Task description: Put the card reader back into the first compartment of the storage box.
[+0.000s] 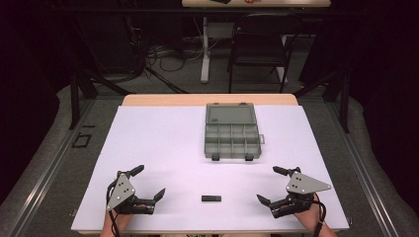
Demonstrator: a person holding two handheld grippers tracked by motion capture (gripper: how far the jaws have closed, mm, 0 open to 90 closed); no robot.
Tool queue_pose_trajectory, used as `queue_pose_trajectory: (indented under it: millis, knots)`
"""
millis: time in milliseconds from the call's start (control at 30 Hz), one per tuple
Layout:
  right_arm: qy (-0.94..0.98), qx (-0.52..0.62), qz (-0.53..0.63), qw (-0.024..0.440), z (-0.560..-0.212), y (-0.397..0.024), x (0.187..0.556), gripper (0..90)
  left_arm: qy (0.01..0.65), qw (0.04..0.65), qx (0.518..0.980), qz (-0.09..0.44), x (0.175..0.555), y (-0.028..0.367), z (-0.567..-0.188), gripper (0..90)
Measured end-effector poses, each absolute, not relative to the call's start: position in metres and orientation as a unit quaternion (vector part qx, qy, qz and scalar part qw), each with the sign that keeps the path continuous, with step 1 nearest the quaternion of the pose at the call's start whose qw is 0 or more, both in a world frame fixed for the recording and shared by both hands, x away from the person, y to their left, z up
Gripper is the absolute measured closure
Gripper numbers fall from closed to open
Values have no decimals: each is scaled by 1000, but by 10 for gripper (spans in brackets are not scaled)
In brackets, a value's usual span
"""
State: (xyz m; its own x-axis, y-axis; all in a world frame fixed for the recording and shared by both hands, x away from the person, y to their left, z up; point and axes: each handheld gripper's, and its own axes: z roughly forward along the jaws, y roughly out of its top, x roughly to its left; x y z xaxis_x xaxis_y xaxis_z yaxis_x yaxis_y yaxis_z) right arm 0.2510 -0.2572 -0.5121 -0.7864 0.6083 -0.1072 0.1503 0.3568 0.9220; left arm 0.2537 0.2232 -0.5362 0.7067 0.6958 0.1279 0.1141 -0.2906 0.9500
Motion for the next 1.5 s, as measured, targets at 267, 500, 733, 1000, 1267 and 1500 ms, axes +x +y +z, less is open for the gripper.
queue_pose_trajectory:
  millis: [267,500,733,1000,1267,1500]
  knots:
    - [809,228,503,202,-511,-246,261,0,270,530,757,271,255,223,-537,1]
    - [818,219,499,188,-509,-235,270,0,268,532,755,273,254,224,-536,1]
    - [826,204,495,175,-506,-225,276,0,269,529,758,271,256,223,-536,1]
    - [839,191,485,156,-509,-211,284,0,269,532,755,274,255,224,-535,1]
    - [848,177,478,147,-510,-199,290,0,266,531,756,274,254,223,-535,1]
    - [855,160,476,134,-510,-186,293,0,269,531,756,273,255,224,-535,1]
